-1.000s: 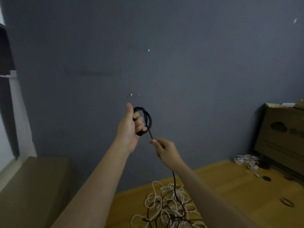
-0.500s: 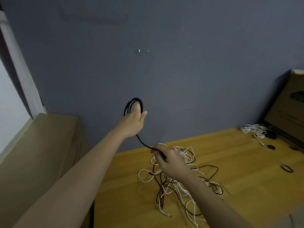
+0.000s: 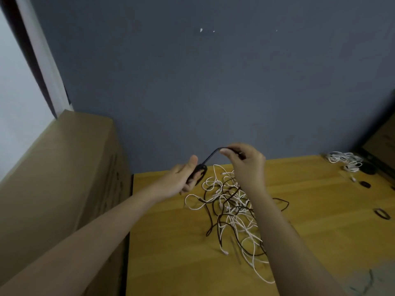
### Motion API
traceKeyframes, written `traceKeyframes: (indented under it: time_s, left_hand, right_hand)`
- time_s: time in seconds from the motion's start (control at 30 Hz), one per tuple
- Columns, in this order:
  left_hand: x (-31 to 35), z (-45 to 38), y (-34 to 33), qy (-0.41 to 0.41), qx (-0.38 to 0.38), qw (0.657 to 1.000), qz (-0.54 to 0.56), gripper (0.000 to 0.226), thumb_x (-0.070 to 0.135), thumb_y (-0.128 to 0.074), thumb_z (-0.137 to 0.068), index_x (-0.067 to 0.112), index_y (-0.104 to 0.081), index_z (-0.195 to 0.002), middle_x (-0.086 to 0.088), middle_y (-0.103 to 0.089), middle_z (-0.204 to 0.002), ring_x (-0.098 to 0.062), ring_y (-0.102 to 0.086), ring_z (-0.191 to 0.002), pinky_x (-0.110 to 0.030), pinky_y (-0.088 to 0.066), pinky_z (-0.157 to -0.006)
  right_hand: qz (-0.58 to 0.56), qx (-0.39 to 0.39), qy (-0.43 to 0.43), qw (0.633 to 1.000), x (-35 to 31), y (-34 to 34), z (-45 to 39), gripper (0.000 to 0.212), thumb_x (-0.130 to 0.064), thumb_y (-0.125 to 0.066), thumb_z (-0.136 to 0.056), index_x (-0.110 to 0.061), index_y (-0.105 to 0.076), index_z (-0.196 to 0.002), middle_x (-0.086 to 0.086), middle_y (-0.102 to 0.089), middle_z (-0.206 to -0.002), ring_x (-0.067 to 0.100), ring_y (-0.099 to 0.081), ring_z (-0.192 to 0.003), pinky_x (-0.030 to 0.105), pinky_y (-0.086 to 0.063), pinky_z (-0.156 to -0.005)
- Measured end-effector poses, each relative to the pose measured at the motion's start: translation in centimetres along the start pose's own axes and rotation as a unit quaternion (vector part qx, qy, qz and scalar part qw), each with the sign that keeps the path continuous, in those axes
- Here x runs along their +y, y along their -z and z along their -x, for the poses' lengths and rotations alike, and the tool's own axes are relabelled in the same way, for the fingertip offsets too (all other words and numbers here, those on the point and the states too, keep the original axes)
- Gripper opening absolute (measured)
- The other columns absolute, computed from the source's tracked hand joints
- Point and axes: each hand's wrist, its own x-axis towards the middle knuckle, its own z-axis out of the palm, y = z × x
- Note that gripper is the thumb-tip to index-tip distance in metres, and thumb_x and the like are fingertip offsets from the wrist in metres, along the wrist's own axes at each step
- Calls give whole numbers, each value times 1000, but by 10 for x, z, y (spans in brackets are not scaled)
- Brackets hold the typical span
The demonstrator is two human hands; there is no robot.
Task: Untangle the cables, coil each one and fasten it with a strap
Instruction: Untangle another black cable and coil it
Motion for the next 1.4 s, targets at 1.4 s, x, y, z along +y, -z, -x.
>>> traceKeyframes:
  time_s: [1.4]
  left_hand:
    - [-13, 12, 41, -8, -46, 996, 77, 37, 33, -35, -103, 15, -37, -70, 9, -28, -44, -9, -22, -40, -23, -23, -45]
  right_hand:
    - [13, -22, -79, 997, -20, -66, 48, 17, -19, -58, -94, -15, -72, -101, -10, -68, -85, 1, -59, -79, 20, -45, -70]
